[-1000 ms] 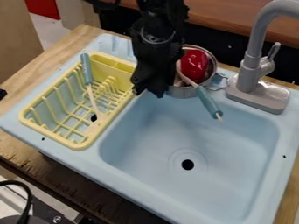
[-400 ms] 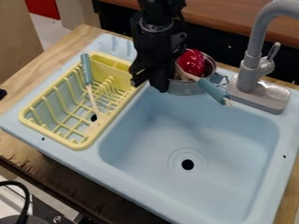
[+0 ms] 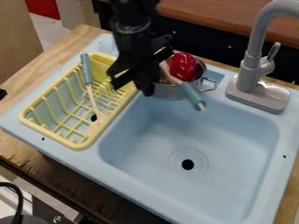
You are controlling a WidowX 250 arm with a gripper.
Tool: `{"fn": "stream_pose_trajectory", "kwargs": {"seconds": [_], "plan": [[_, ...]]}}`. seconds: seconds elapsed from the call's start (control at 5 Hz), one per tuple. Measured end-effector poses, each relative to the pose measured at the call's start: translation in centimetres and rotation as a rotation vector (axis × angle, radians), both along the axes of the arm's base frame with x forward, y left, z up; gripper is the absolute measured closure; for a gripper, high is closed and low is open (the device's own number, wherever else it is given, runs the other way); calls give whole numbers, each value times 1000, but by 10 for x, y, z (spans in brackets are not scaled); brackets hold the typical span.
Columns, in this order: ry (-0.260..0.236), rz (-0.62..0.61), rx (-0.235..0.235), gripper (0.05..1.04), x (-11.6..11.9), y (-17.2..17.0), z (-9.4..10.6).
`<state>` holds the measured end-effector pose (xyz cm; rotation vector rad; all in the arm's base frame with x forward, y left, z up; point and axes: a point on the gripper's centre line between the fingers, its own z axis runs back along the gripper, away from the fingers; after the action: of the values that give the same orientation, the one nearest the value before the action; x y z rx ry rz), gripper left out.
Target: Move the silver pot to the sink
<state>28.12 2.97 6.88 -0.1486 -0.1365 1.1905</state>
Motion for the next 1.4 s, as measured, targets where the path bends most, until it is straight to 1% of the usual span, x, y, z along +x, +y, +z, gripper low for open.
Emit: {"fn": "stream_pose_trajectory", "kwargs": {"seconds": [0.2, 0.4, 0.6, 0.8, 1.0, 1.2, 1.4], "plan": [[-84, -145, -3, 1026, -12, -3, 2], [-80, -261, 7, 1026, -23, -9, -2], [-56, -334, 16, 1026, -29, -21, -5], [-30, -389, 12, 1026, -37, -32, -10], [-50, -379, 28, 1026, -46, -39, -15], [-46, -273, 53, 1026, -52, -42, -23], [-83, -172, 86, 1026, -49, -47, -25]]}}
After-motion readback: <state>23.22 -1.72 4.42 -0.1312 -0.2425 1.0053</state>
